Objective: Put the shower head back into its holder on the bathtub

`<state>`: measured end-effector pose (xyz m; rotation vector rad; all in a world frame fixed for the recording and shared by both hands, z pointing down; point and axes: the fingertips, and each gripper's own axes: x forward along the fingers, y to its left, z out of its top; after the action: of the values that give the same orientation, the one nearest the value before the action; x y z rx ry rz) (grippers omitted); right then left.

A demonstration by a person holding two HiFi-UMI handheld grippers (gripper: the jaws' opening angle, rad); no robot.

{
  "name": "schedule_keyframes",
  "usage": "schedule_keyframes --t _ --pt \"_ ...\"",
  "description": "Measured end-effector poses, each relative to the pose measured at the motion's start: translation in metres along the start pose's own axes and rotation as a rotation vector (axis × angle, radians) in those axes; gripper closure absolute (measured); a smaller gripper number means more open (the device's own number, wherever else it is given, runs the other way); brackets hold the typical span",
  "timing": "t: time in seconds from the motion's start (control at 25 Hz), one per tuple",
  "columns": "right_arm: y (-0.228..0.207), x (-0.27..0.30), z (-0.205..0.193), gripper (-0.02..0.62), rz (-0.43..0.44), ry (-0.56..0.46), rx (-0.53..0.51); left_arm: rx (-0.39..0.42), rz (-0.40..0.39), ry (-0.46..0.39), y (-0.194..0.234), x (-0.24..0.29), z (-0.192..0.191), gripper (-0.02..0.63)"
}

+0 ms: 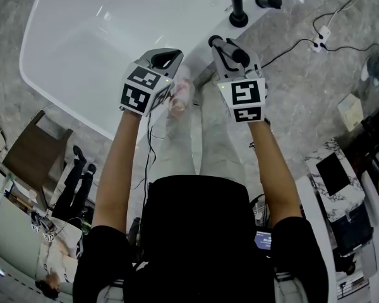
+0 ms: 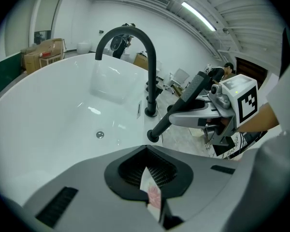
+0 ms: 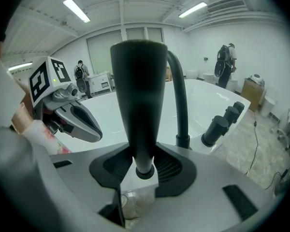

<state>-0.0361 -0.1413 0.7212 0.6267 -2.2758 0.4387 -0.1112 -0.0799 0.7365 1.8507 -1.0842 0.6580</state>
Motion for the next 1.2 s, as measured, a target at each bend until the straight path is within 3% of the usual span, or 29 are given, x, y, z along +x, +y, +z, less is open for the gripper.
schedule_keyframes --t 0.44,1.2 --pt "0.003 0.013 -0.015 0.453 -0.005 0.035 -0.007 -0.007 0.005 0.001 0.007 0.003 -0.006 0.594" --pt "0.015 -0.003 0.001 0.433 0.04 0.04 0.011 0.015 0.002 -0.011 -0.001 -0.008 0.013 0.594"
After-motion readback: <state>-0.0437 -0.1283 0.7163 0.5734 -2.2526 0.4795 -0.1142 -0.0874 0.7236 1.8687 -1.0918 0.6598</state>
